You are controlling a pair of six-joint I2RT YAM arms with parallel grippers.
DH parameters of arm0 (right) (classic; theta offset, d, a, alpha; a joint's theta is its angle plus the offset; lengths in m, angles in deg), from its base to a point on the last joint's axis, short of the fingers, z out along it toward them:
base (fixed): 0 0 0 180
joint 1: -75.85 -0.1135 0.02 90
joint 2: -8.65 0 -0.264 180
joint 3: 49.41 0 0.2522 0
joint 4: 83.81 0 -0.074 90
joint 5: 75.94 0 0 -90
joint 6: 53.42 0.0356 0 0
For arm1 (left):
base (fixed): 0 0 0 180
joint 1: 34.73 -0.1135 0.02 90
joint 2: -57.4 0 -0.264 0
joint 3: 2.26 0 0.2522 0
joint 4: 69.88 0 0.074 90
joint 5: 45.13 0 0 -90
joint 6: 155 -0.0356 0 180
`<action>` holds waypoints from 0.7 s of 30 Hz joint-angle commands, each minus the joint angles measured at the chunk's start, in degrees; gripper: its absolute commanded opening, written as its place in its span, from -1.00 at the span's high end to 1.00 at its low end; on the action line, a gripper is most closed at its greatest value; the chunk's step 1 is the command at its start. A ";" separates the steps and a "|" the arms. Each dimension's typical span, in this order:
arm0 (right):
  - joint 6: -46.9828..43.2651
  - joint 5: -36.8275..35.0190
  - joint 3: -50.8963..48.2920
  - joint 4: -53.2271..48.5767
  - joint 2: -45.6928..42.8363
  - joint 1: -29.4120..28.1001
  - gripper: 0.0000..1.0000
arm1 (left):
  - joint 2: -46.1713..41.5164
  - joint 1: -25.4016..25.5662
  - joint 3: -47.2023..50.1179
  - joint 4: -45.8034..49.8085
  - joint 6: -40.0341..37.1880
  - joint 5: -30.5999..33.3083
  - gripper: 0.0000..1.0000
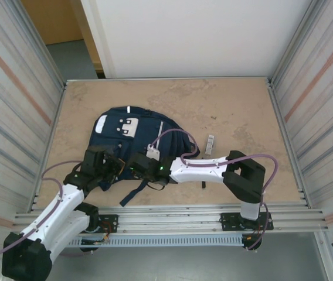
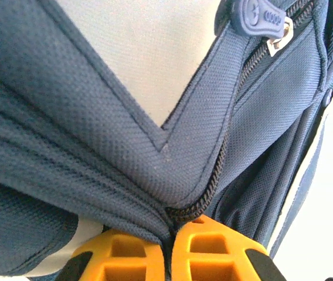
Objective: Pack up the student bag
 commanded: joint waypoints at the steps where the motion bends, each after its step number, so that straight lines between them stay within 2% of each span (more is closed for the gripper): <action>1: 2.64 -3.92 -4.07 -4.19 -4.04 2.00 0.69 | -0.96 -2.87 1.75 0.82 -2.34 -2.21 1.00; 7: 3.09 -3.75 -10.36 -5.60 -9.74 2.91 0.69 | -0.89 -4.77 0.35 3.26 -4.85 -2.70 1.00; 11: -0.56 -1.41 -12.91 -6.74 -13.12 5.03 0.63 | -0.51 -4.77 -0.06 3.98 -5.41 -2.73 1.00; 14: -13.93 3.70 -12.58 -4.03 -14.35 5.54 0.36 | 0.48 -4.77 -0.50 4.38 -6.14 -3.71 1.00; 17: -27.42 6.54 -9.69 -6.19 -14.19 3.21 0.15 | 1.18 -4.75 0.00 4.08 -5.22 -5.64 1.00; 21: -33.53 2.48 -6.24 -13.11 -13.51 -0.58 -0.01 | 0.57 -4.77 0.54 3.83 -4.79 -6.61 1.00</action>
